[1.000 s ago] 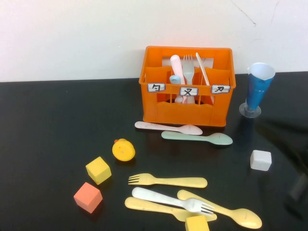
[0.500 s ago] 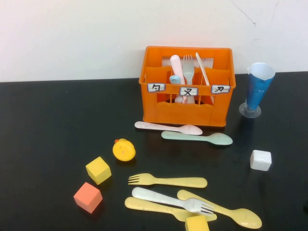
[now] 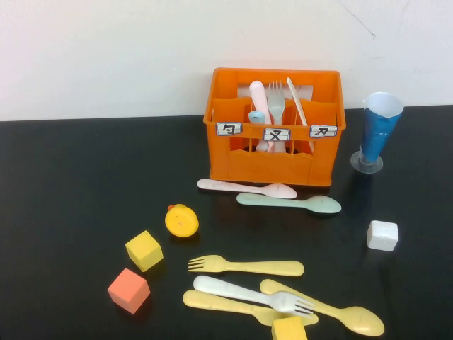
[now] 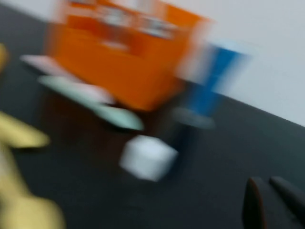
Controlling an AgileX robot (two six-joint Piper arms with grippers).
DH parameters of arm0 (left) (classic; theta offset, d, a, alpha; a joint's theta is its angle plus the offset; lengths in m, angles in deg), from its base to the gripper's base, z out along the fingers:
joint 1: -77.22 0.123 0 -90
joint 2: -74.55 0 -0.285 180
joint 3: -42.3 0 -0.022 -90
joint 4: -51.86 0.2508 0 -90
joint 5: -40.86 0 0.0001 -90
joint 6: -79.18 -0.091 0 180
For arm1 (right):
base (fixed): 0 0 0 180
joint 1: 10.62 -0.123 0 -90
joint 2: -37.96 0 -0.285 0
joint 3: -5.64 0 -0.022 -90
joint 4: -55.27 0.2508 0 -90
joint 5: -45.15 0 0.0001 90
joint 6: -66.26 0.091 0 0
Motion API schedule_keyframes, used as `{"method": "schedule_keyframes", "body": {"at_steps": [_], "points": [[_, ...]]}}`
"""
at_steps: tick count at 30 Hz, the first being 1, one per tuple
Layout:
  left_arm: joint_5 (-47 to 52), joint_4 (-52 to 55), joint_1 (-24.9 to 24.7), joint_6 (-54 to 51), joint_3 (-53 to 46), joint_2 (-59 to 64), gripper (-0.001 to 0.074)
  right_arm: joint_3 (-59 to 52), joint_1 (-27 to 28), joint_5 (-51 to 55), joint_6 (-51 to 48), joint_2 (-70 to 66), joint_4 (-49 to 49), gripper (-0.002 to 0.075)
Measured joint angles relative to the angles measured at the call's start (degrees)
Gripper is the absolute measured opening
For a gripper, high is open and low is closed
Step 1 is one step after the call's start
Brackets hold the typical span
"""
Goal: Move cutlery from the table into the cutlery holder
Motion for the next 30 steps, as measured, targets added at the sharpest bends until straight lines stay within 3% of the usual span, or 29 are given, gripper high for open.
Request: {"method": "schedule_keyframes", "body": {"at_steps": [5, 9, 14, 23, 30], "points": [[0.0, 0.0, 0.0, 0.0, 0.0, 0.0, -0.0001, -1.37, 15.94, 1.53, 7.85, 5.57, -6.71, -0.0001], [0.0, 0.0, 0.0, 0.0, 0.0, 0.0, -0.0001, -1.37, 21.13, 5.68, 10.11, 10.61, -7.82, -0.0002], [0.0, 0.0, 0.0, 0.0, 0.0, 0.0, -0.0001, -1.37, 20.97, 10.56, 11.8, 12.8, -6.76, -0.0002], [0.0, 0.0, 0.0, 0.0, 0.0, 0.0, -0.0001, -1.37, 14.79, 14.4, 13.53, 13.0, -5.81, -0.0002], [0.0, 0.0, 0.0, 0.16, 0.0, 0.0, -0.0001, -1.37, 14.55, 19.43, 16.59, 13.0, -5.81, -0.0003]]}}
